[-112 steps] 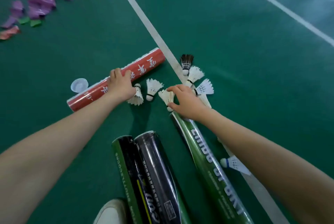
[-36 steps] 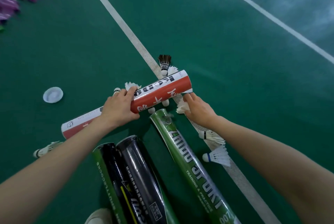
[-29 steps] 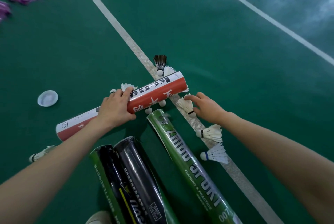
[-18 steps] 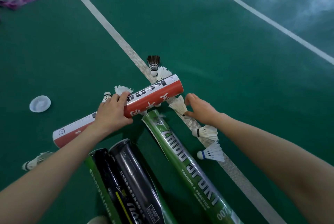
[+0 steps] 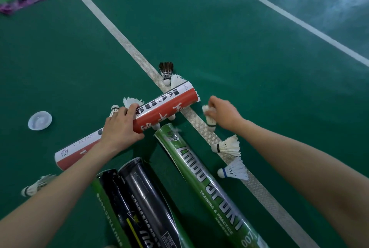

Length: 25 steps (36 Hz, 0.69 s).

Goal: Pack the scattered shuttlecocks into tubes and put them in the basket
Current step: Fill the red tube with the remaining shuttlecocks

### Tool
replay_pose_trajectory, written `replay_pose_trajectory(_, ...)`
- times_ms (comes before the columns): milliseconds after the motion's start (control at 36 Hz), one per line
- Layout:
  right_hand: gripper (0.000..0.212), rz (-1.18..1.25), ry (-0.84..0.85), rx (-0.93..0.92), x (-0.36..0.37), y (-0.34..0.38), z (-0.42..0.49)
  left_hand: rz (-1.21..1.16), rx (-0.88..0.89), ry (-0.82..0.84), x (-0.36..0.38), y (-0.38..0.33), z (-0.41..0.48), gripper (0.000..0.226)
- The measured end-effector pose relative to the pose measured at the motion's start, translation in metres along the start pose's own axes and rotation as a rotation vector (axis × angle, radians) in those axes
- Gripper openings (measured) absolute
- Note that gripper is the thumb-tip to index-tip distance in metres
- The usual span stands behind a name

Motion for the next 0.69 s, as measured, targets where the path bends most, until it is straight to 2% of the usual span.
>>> replay_pose_trajectory(56, 0.017, 0.237, -0.224, 0.087, -0.026, -0.007, 0.003, 0.002, 0.006, -0.010, 0.000, -0.002, 0.001, 0.088)
replay_pose_trajectory(111, 0.018, 0.432, -0.413, 0.097, -0.054, -0.008, 0.003, 0.001, 0.015, -0.017, -0.001, -0.006, 0.002, 0.088)
replay_pose_trajectory(194, 0.019, 0.612, -0.521, 0.056, -0.080, -0.001, -0.001, -0.008, 0.026, -0.034, -0.004, -0.014, 0.005, 0.088)
replay_pose_trajectory(306, 0.016, 0.703, -0.493, 0.023, -0.081, 0.013, -0.007, -0.030, 0.063, -0.093, -0.010, -0.026, 0.009, 0.083)
replay_pose_trajectory(417, 0.007, 0.741, -0.328, -0.037, -0.064, 0.035, -0.014, -0.062, 0.122, -0.141, -0.015, -0.041, 0.009, 0.083)
replay_pose_trajectory(556, 0.039, 0.915, -0.127, -0.018, -0.046, 0.042, -0.017, -0.075, 0.128, -0.139, -0.016, -0.047, 0.008, 0.085)
replay_pose_trajectory(611, 0.048, 0.988, -0.158, 0.043, -0.048, 0.033, -0.013, -0.063, 0.113, -0.133, -0.014, -0.042, 0.008, 0.085)
replay_pose_trajectory(694, 0.044, 1.041, -0.230, 0.115, -0.051, 0.022, -0.011, -0.053, 0.072, -0.123, -0.014, -0.031, 0.008, 0.085)
Point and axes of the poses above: each hand's wrist, its own z-axis towards the middle knuckle, its own x-axis out of the palm, y = z × x, the point moved 6 cm from there along z, towards the middle knuckle, and after that the axes turned 6 degrees about z, right-handed, at the moved point
